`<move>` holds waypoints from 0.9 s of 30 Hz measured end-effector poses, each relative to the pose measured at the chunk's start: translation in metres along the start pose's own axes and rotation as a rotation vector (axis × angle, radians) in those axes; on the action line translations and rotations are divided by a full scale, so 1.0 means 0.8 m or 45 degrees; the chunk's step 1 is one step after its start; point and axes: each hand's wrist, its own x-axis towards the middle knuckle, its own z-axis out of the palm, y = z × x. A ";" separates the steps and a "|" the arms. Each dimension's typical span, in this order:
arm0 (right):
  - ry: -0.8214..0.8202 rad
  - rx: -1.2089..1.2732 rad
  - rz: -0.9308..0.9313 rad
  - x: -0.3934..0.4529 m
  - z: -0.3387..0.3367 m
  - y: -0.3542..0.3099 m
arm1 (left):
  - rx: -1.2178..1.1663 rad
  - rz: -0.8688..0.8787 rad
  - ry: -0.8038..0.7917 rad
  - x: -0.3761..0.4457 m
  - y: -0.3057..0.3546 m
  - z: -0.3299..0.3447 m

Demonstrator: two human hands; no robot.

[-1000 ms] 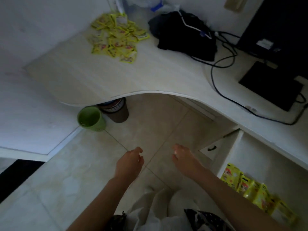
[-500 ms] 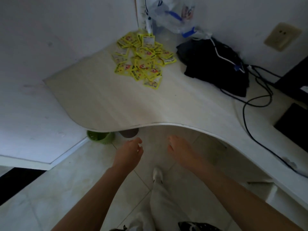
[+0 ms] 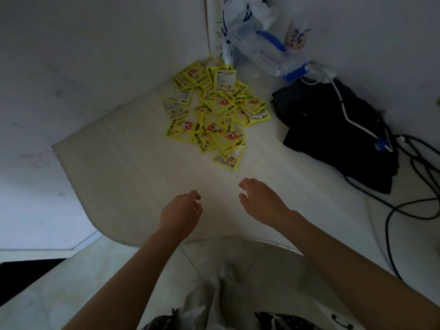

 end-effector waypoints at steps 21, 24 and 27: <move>0.023 -0.074 0.058 0.238 -0.070 -0.034 | 0.357 0.278 -0.163 0.283 -0.044 -0.106; 0.020 -0.126 0.055 0.265 -0.076 -0.040 | 0.340 0.274 -0.193 0.304 -0.046 -0.104; -0.010 -0.141 0.047 0.291 -0.083 -0.042 | 0.291 0.328 -0.252 0.323 -0.048 -0.100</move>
